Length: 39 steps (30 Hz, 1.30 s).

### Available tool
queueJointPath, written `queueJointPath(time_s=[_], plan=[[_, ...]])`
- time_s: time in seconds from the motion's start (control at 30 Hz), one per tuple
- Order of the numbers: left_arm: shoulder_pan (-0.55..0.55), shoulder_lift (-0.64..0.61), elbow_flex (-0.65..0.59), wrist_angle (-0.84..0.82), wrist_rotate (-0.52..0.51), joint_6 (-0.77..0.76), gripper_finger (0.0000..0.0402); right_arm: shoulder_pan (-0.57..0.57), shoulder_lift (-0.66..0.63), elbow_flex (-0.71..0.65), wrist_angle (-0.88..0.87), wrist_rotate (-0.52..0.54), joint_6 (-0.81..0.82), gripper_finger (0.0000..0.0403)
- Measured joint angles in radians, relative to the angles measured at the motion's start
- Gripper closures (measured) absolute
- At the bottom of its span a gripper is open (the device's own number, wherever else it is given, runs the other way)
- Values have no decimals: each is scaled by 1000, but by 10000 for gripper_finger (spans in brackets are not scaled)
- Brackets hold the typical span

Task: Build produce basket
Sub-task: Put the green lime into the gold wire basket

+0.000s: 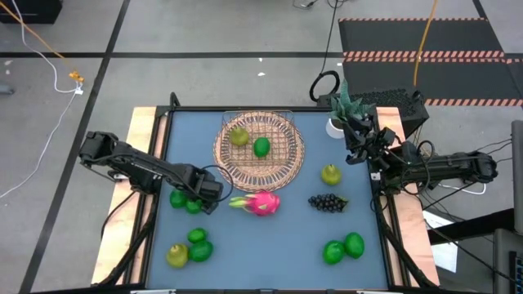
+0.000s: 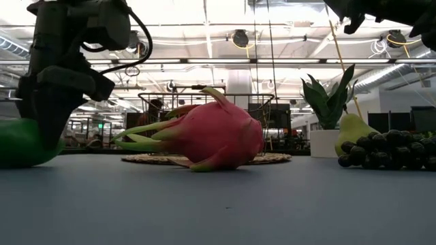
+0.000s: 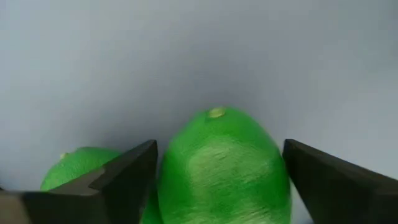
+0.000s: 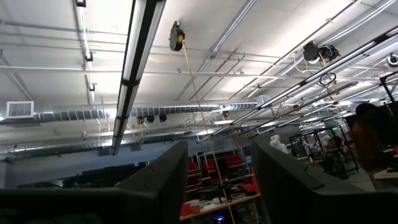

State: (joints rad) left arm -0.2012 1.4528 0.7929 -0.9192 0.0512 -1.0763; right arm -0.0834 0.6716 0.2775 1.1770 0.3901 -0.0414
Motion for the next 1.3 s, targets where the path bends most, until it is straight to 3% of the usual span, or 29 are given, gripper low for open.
queueJointPath(time_s=[0.2, 0.4, 0.6, 0.83, 1.0, 1.13, 1.3], plan=[[30, -1, 0, 48, -49, 3, 153, 0, 0, 0, 0, 1, 0, 232], [49, -1, 7, 128, -52, 56, 154, 0, 0, 0, 0, 1, 0, 232], [62, 0, 120, -10, -72, 177, 142, 0, 0, 0, 0, 1, 0, 232], [62, 0, 347, -216, -194, 256, 150, 0, 0, 0, -1, 1, 0, 232], [74, 0, 543, -324, -357, 375, 138, 0, 0, 0, -2, 1, 3, 232], [124, 0, 658, -290, -514, 542, 147, 0, 0, 0, -1, 1, 4, 232], [280, 0, 674, -48, -539, 805, 141, 0, 0, 0, 0, 1, 4, 232]])
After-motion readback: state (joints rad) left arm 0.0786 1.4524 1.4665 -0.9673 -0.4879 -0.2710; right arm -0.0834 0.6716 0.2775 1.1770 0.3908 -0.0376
